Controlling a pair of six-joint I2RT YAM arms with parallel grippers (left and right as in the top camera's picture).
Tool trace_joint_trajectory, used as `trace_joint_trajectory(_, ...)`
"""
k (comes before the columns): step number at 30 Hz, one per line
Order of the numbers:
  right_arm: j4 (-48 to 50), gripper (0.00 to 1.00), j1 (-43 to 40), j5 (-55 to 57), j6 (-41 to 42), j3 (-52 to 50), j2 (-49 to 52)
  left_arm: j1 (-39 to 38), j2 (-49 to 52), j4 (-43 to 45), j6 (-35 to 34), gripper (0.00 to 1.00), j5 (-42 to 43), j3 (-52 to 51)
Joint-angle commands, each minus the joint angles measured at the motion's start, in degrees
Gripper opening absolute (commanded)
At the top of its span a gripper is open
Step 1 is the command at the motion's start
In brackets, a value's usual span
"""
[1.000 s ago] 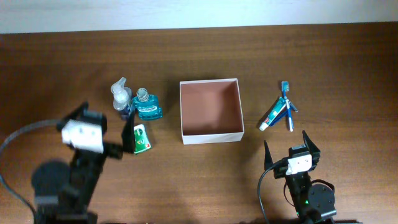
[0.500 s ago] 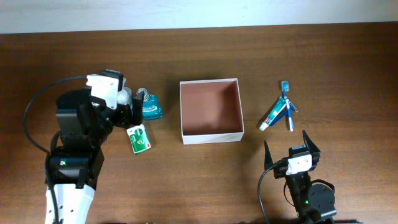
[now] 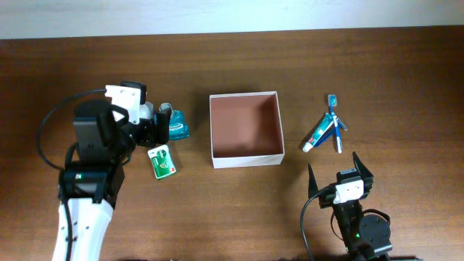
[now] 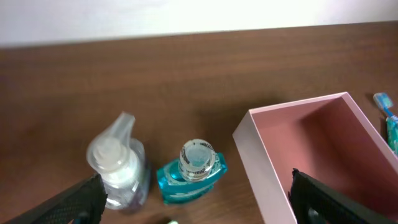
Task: Pack container
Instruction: 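Move the left gripper forward over the teal Listerine bottle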
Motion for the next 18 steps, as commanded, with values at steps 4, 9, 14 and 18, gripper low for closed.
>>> trace_joint_trajectory(4,-0.44,0.99,-0.37,0.31,0.24,-0.26,-0.37,-1.07,6.43,1.11,-10.75,0.90,0.87,0.72)
trace_joint_trajectory(9,-0.44,0.99,-0.37,0.31,0.24,-0.26,-0.37,-7.89,8.17,4.28,-10.88,0.80,-6.97,0.72)
trace_joint_trajectory(14,-0.44,0.99,-0.37,0.31,0.24,-0.26,-0.37,-14.56,9.27,5.05,-10.88,0.79,-22.53,0.72)
trace_joint_trajectory(18,-0.46,0.98,-0.37,0.31,0.24,-0.26,-0.37,-16.17,10.08,5.09,-13.73,0.79,-28.30,0.72)
